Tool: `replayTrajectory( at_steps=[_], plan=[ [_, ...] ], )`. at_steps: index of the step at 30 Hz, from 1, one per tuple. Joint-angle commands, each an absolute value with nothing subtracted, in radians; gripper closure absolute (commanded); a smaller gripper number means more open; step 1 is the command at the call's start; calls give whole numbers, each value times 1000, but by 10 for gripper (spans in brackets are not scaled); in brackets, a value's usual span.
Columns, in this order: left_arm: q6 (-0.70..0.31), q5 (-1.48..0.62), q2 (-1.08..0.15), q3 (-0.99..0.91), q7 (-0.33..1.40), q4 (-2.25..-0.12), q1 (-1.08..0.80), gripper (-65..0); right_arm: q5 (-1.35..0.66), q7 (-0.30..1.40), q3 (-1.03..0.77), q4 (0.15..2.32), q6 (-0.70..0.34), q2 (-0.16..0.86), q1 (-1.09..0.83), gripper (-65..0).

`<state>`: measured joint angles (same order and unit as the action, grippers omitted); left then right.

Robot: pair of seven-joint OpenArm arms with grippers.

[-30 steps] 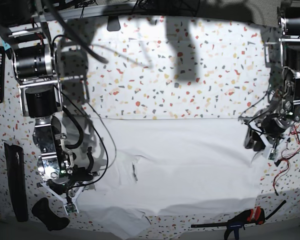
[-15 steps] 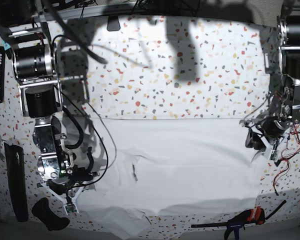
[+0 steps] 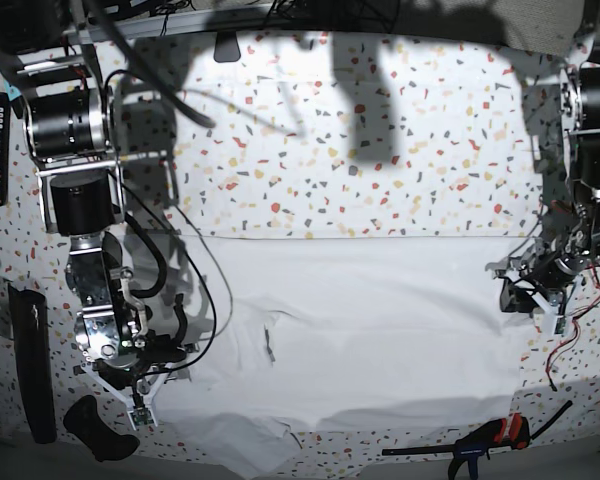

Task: Fold the T-shirt properly
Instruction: 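Release the fabric and raise both grippers off the shirt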

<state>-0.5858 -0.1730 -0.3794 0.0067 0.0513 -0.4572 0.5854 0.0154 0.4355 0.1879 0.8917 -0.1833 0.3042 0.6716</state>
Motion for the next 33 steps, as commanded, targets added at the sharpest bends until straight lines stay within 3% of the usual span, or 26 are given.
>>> replayTrajectory(
  at_steps=[1,5,9,14,17,19,22,26,33],
  plan=[
    [-590,-184,-392,2,11,-464,634,-184,14,412,183,908,-175,313,711,-257],
    [-586,-184,-377,2,4,-463,655,-184,12,413,183,908,-175,313,711,-257],
    [-503,-68,-351,2,-38,-463,657,-184,-12,438,183,908,-175,312,711,-257],
    [-500,-44,-344,2,-39,-451,658,-184,-26,452,183,908,-180,313,711,-257],
    [-501,-142,-344,2,-27,-451,657,-185,-86,464,183,908,-276,313,708,-257],
    [-505,-251,-344,2,-27,-451,653,-185,-116,464,183,908,-347,313,698,-257],
    [-530,-369,-344,2,-22,-451,643,-185,-115,442,183,908,-352,314,656,-257],
    [-616,-376,-341,2,-23,-452,624,-185,-109,390,183,908,-352,319,563,-257],
    [-624,-375,-289,2,-24,-453,546,-185,-104,344,183,908,-352,319,455,-257]
  ],
)
